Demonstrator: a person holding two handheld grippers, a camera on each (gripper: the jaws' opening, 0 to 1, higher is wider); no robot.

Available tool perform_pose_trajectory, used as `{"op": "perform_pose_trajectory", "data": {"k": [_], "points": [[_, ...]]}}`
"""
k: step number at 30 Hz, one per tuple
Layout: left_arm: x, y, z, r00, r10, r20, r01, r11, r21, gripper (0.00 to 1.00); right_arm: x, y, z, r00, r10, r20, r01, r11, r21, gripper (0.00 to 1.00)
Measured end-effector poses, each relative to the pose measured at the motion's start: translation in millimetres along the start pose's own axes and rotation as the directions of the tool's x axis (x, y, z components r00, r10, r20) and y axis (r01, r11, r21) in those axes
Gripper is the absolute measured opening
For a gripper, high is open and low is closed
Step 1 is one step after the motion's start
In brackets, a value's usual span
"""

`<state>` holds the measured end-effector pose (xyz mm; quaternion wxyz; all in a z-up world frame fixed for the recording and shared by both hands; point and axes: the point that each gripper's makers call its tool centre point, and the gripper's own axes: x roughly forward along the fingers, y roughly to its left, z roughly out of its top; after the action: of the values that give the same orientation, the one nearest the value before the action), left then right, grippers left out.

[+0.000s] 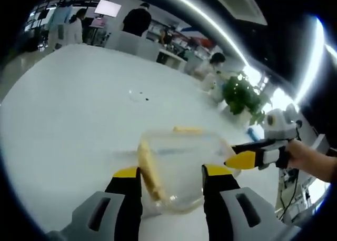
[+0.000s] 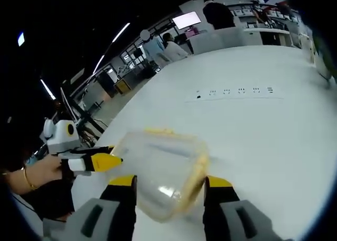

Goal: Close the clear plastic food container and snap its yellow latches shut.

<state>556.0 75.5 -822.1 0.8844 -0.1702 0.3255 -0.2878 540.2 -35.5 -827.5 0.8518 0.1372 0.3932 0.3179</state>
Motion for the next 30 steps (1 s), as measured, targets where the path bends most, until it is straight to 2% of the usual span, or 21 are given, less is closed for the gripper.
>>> {"op": "perform_pose_trajectory", "data": {"k": [3,5,7,11,15,19,23,30], "points": [[-4,2.9,3.4,1.000,-0.005,0.030,0.006,1.000,-0.004,0.42,-5,-1,1.9,1.000,-0.018,0.020,0.019,0.999,-0.030,0.48],[-8,-0.8,7.8,0.998,-0.033,0.055,0.032,0.999,0.017,0.44,-12,-3,6.5,0.998,-0.028,0.054,0.028,1.000,-0.009,0.50],[-12,-2.5,7.6,0.997,-0.051,0.056,0.050,0.999,0.021,0.47,-19,-3,9.4,0.996,-0.031,0.083,0.030,1.000,0.009,0.51],[-19,1.1,4.4,0.998,-0.048,0.042,0.045,0.997,0.070,0.52,-29,-2,4.9,0.995,-0.046,0.084,0.047,0.999,-0.018,0.54],[-31,-4.8,2.8,0.998,-0.056,0.041,0.051,0.993,0.110,0.55,-36,7,0.6,0.995,-0.017,0.094,0.023,0.998,-0.058,0.60],[-42,-9.3,-3.5,0.997,-0.068,0.036,0.062,0.990,0.129,0.60,-45,15,-5.2,0.995,-0.020,0.093,0.029,0.996,-0.089,0.64],[-56,-12.4,-8.2,0.997,-0.067,0.028,0.061,0.985,0.159,0.63,-54,18,-10.7,0.996,-0.027,0.088,0.036,0.993,-0.109,0.65],[-79,-23.2,-7.0,0.996,-0.071,0.045,0.060,0.976,0.210,0.66,-68,30,-16.2,0.996,-0.029,0.090,0.041,0.990,-0.136,0.67]]}}
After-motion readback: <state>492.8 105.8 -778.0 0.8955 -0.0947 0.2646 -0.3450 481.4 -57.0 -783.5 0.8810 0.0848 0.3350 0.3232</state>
